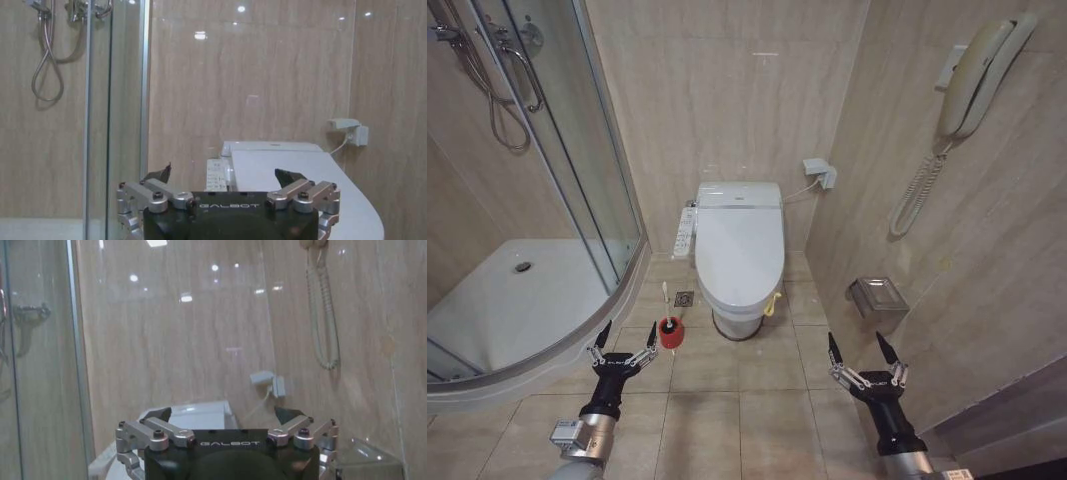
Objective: Open the toilet lid, clean the toilet bowl with a toilet brush, close the toilet lid, and flush.
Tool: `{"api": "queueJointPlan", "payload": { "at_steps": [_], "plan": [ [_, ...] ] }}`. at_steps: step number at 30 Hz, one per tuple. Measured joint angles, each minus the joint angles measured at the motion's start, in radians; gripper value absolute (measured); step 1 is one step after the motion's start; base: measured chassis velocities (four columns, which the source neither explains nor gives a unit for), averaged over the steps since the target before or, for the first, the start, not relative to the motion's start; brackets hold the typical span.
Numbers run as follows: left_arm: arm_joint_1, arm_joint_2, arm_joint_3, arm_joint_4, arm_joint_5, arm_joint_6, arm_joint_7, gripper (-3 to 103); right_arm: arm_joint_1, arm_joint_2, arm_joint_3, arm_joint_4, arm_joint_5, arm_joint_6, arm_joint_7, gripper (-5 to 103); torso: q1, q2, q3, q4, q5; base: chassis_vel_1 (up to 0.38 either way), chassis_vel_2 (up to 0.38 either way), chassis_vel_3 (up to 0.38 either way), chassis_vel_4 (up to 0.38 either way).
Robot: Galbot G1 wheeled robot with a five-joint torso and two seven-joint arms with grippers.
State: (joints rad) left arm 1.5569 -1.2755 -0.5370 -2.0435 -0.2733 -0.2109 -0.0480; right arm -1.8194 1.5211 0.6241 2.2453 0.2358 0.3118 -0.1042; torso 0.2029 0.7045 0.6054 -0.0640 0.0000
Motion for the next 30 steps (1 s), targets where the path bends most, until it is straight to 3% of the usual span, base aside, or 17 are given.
{"api": "queueJointPlan", "payload": {
  "at_steps": [15, 30],
  "plan": [
    [0.000, 0.000, 0.000, 0.000, 0.000, 0.000, 0.000, 100, 0.011, 0.005, 0.003, -0.009, 0.016, 0.052, -0.021, 100, 0.000, 0.000, 0.000, 0.0000, 0.0000, 0.000, 0.000, 0.000, 0.000],
    [0.000, 0.000, 0.000, 0.000, 0.000, 0.000, 0.000, 100, 0.038, -0.003, -0.003, -0.021, 0.000, 0.027, -0.022, 100, 0.000, 0.000, 0.000, 0.0000, 0.0001, 0.000, 0.000, 0.000, 0.000]
  ]
}}
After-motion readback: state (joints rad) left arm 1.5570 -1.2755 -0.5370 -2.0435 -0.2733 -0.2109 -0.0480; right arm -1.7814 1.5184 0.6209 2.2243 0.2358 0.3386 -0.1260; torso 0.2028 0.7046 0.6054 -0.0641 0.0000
